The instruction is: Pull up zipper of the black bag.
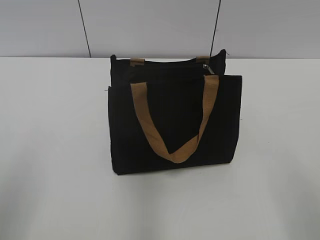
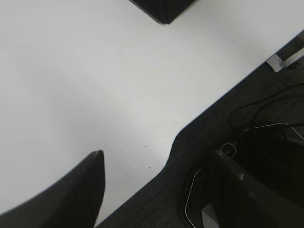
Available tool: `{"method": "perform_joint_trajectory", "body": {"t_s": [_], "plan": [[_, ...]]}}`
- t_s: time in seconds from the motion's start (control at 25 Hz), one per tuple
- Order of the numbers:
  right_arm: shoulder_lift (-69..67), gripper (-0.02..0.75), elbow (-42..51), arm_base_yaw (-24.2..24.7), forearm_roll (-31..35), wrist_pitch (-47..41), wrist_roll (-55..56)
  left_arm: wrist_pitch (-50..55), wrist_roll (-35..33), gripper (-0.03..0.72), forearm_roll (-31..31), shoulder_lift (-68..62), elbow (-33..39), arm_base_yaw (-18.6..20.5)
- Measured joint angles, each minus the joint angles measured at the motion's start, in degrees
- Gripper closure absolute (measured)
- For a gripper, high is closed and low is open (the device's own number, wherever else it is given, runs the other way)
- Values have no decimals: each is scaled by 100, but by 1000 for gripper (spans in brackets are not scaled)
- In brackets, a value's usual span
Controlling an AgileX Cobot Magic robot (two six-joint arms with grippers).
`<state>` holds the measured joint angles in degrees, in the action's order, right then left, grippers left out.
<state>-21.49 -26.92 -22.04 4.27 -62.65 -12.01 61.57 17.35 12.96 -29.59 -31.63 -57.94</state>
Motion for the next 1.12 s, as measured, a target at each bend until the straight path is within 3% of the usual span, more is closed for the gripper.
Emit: {"method": "perform_joint_trajectory", "body": {"t_s": [0.2,0.28,0.4,0.68,0.88,1.0,1.12], "plan": [[0,148,0,0,16,5,0,-5,-4,191,88,0,0,34],[0,148,0,0,35,5,5,-11,-4,196,83,13,0,323],[0,148,0,308,152,5,5,-16,-4,199,88,170,0,1114],[693,148,6,1748,441,6,5,-16,-4,217,119,1439,0,3572],[1629,148,6,2251,454,6,5,-11,-4,218,124,2413,0,5196],[2009,148,6,2285,467,6,5,-6,-4,218,124,2798,0,5808],[2185,148,6,2284,478,6,5,1,-4,221,124,2982,0,6055]]}}
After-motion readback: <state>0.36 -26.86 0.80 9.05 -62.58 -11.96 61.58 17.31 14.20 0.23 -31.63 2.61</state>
